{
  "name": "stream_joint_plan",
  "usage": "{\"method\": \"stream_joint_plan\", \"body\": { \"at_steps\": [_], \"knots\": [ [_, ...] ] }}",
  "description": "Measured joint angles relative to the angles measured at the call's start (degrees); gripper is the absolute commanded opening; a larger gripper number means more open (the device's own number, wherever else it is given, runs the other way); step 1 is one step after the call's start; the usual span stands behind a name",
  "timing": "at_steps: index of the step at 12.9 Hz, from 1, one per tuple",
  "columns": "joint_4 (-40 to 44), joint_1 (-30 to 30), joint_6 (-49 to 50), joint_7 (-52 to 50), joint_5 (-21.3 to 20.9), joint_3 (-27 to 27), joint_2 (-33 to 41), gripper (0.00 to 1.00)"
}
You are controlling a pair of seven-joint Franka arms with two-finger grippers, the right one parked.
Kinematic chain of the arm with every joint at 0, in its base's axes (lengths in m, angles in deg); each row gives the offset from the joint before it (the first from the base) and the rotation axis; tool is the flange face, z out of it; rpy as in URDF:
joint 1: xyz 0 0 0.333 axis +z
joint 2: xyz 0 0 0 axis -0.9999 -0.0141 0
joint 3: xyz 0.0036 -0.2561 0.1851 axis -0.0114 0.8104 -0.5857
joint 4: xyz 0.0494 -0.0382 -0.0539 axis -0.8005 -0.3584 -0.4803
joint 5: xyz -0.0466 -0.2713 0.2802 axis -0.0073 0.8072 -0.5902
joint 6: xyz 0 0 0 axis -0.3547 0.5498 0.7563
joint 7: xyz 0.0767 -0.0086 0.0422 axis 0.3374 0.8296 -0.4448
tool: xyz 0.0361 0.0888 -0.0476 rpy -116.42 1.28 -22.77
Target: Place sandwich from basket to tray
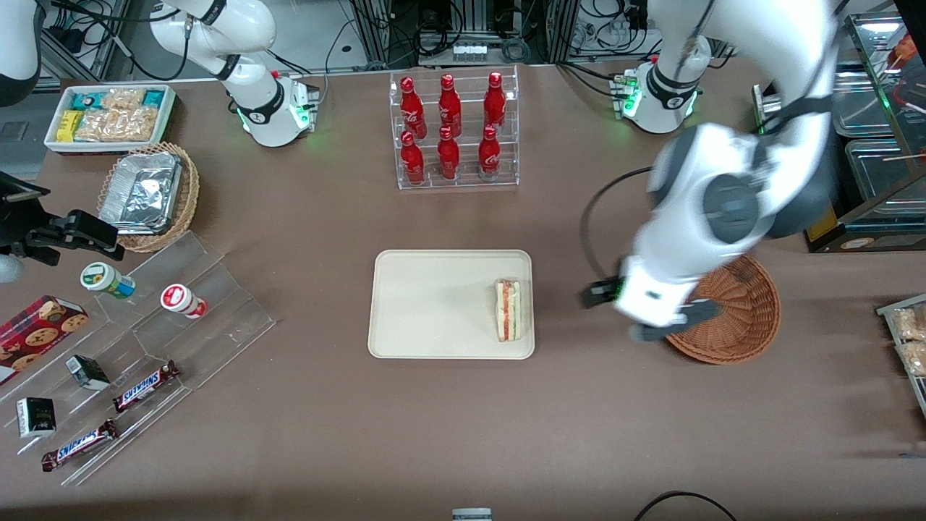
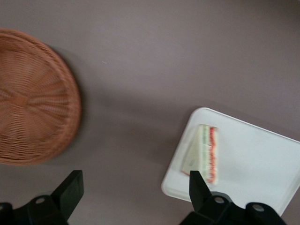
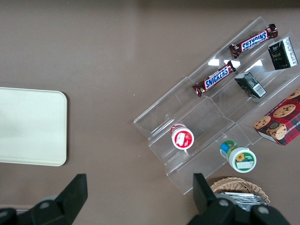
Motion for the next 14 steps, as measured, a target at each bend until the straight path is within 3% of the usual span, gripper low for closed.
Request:
{"method": "stream_joint_plan", "body": {
  "at_steps": [4,7,11,14],
  "knots": [
    [-3.81,7.16,2.78,8.61,-1.55,-0.04,6.15,1.0],
    [-9.64,9.46,3.71,15.02,-4.56,0.11,13.09,1.0],
    [-11.31,12.97,8.62,24.87,-4.72,0.21,20.75,1.0],
    [-11.42,13.27,9.91,26.6,-4.73,0.46,24.22,1.0]
  ]
}}
